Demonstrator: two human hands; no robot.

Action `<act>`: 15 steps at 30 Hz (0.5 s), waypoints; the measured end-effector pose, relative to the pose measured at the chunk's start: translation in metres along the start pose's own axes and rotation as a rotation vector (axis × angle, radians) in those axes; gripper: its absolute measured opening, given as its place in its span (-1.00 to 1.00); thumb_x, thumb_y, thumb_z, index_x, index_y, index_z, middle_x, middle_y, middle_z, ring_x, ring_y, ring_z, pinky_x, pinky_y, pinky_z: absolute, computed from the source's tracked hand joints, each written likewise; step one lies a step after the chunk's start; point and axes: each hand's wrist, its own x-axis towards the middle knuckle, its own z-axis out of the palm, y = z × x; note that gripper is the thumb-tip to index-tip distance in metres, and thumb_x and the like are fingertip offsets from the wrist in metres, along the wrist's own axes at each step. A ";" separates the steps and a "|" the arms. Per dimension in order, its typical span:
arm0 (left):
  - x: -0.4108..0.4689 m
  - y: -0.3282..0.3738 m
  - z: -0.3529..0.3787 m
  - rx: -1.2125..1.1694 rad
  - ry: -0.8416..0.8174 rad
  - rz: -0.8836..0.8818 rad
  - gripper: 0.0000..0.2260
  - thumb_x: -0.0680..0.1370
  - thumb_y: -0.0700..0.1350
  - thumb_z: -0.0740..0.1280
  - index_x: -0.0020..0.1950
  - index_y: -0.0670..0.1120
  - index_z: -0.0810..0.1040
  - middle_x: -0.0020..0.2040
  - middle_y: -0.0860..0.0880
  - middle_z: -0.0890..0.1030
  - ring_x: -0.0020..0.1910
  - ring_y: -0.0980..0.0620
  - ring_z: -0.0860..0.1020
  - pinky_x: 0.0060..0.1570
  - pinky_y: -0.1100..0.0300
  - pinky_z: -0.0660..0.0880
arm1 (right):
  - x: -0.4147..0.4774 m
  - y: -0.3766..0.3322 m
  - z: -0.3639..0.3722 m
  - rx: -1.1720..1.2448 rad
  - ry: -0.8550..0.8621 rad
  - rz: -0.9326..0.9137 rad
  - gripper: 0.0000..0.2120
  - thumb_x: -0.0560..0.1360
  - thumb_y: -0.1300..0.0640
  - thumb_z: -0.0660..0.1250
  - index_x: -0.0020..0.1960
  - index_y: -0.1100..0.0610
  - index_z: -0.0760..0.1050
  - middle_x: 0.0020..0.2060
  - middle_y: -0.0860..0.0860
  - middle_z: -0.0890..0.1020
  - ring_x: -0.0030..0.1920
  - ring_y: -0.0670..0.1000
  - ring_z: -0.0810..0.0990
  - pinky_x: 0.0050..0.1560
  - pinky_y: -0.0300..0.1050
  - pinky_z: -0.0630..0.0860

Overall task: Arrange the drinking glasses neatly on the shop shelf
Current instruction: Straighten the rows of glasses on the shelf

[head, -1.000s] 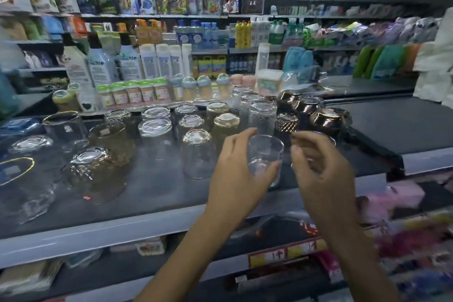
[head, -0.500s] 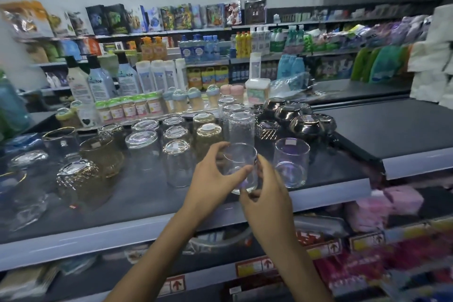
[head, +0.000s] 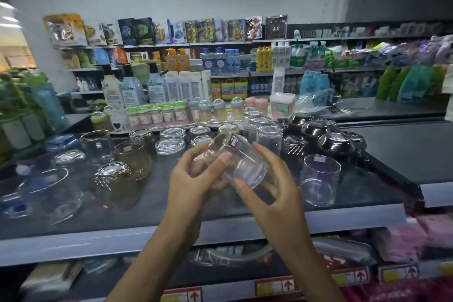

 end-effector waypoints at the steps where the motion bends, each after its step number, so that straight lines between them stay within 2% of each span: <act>1: -0.001 0.001 -0.006 -0.088 -0.003 -0.051 -0.46 0.41 -0.11 0.61 0.34 -0.16 0.53 0.15 -0.17 0.72 0.16 -0.17 0.69 0.14 -0.14 0.64 | 0.002 -0.003 0.005 0.079 -0.034 0.011 -0.43 0.51 0.09 0.52 0.45 -0.20 0.43 0.38 -0.25 0.51 0.42 -0.13 0.49 0.32 -0.07 0.53; 3: -0.002 0.002 -0.020 -0.238 -0.027 -0.110 -0.48 0.47 -0.09 0.56 0.33 -0.28 0.51 0.20 -0.24 0.67 0.26 -0.24 0.63 0.28 -0.27 0.54 | 0.007 -0.006 0.015 0.165 -0.082 0.019 -0.37 0.49 0.18 0.54 0.46 -0.17 0.41 0.36 -0.21 0.55 0.39 -0.11 0.53 0.30 -0.10 0.56; 5: -0.006 0.002 -0.034 -0.332 -0.060 -0.132 -0.56 0.49 -0.07 0.50 0.28 -0.25 0.53 0.17 -0.25 0.66 0.27 -0.27 0.61 0.30 -0.30 0.52 | 0.013 -0.008 0.025 0.168 -0.126 0.021 -0.36 0.47 0.18 0.55 0.44 -0.16 0.40 0.32 -0.27 0.56 0.37 -0.16 0.53 0.29 -0.16 0.55; 7: -0.006 0.002 -0.045 -0.349 -0.044 -0.137 -0.57 0.47 -0.05 0.51 0.25 -0.20 0.51 0.16 -0.24 0.67 0.26 -0.28 0.62 0.27 -0.28 0.54 | 0.018 -0.010 0.035 0.127 -0.162 0.025 -0.35 0.42 0.15 0.59 0.40 -0.15 0.41 0.27 -0.32 0.56 0.34 -0.22 0.52 0.27 -0.19 0.54; 9: -0.001 0.002 -0.055 -0.324 0.042 -0.128 -0.51 0.43 -0.01 0.57 0.23 -0.18 0.49 0.14 -0.24 0.65 0.19 -0.25 0.66 0.14 -0.22 0.62 | 0.026 -0.012 0.043 0.054 -0.187 0.016 -0.33 0.37 0.11 0.63 0.38 -0.14 0.42 0.25 -0.29 0.57 0.31 -0.24 0.52 0.24 -0.17 0.55; 11: 0.004 0.003 -0.068 -0.247 0.124 -0.117 -0.49 0.42 0.04 0.60 0.21 -0.19 0.51 0.16 -0.26 0.64 0.11 -0.19 0.69 0.06 -0.15 0.65 | 0.037 -0.017 0.052 -0.057 -0.213 -0.027 -0.31 0.33 0.08 0.66 0.37 -0.12 0.43 0.26 -0.27 0.56 0.27 -0.27 0.53 0.20 -0.19 0.57; 12: 0.005 0.001 -0.075 -0.169 0.147 -0.094 -0.51 0.45 0.07 0.57 0.23 -0.14 0.53 0.21 -0.25 0.63 0.13 -0.16 0.69 0.08 -0.15 0.65 | 0.045 -0.021 0.056 -0.121 -0.228 -0.065 -0.30 0.32 0.06 0.66 0.36 -0.10 0.44 0.25 -0.25 0.56 0.24 -0.27 0.54 0.18 -0.23 0.57; 15: 0.004 -0.003 -0.096 0.188 0.199 0.065 -0.66 0.53 0.10 0.48 0.26 0.06 0.56 0.21 -0.03 0.65 0.19 0.06 0.65 0.21 -0.06 0.62 | 0.071 -0.037 0.068 -0.322 -0.312 -0.181 -0.31 0.26 -0.05 0.64 0.34 -0.06 0.47 0.17 -0.22 0.60 0.16 -0.24 0.57 0.12 -0.39 0.50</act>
